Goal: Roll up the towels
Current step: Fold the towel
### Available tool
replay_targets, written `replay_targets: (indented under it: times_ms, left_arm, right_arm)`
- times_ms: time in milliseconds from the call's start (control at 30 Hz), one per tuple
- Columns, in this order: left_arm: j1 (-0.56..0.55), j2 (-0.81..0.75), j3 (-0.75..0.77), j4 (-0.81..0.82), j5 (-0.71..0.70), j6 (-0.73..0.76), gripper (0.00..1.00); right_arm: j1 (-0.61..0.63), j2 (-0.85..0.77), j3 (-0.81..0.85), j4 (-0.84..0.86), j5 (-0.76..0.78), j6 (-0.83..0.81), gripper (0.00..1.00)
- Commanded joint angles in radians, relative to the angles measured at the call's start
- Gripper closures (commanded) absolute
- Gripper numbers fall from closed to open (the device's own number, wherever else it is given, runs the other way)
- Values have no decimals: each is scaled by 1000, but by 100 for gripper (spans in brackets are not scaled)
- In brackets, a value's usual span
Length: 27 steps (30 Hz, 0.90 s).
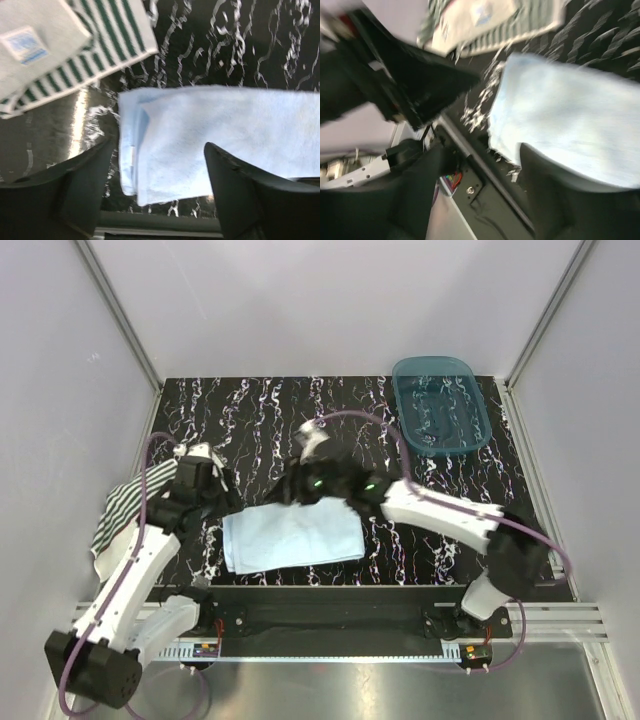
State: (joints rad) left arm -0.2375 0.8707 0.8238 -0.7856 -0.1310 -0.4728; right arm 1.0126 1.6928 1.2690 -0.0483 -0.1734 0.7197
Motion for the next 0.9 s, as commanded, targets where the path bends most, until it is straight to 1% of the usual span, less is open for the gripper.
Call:
replay_targets:
  times_ms: [0, 33, 67, 100, 133, 167, 200, 267, 367, 500, 633, 767, 867]
  left_arm:
    - [-75, 59, 0, 83, 51, -29, 29]
    - [-113, 85, -15, 104, 79, -42, 36]
    - [-126, 100, -24, 150, 94, -71, 39]
    - [-132, 117, -34, 173, 111, -87, 43]
    - [-138, 154, -44, 193, 125, -101, 49]
    - [-141, 193, -61, 228, 125, -122, 59]
    - [-143, 211, -69, 244, 148, -130, 61]
    - [-146, 244, -84, 278, 142, -144, 65]
    - [-148, 306, -95, 304, 136, -151, 65]
    - [-148, 396, -92, 278, -13, -176, 65]
    - [-148, 444, -92, 279, -65, -193, 64]
    - [-145, 468, -103, 301, -111, -213, 59]
    - [-119, 519, -121, 327, -117, -222, 58]
  right_arm:
    - [-176, -152, -127, -84, 74, 15, 48]
    - [-213, -178, -188, -75, 34, 21, 70]
    - [-245, -185, -212, -74, 14, 23, 80]
    - [-278, -186, -230, -73, 0, 23, 87]
    - [-314, -176, -253, -74, -20, 14, 93]
    - [-330, -167, -260, -74, -24, -3, 100]
    - [-336, -153, -264, -71, -29, -12, 100]
    - [-358, -99, -263, -67, -47, -34, 100]
    - [-403, -13, -283, -18, -103, -25, 100]
    - [-477, 65, -351, 115, -185, 15, 100]
    - [-526, 117, -387, 149, -209, 6, 100]
    - [-552, 133, -424, 149, -198, -14, 100]
    - [-572, 133, -457, 177, -222, -9, 100]
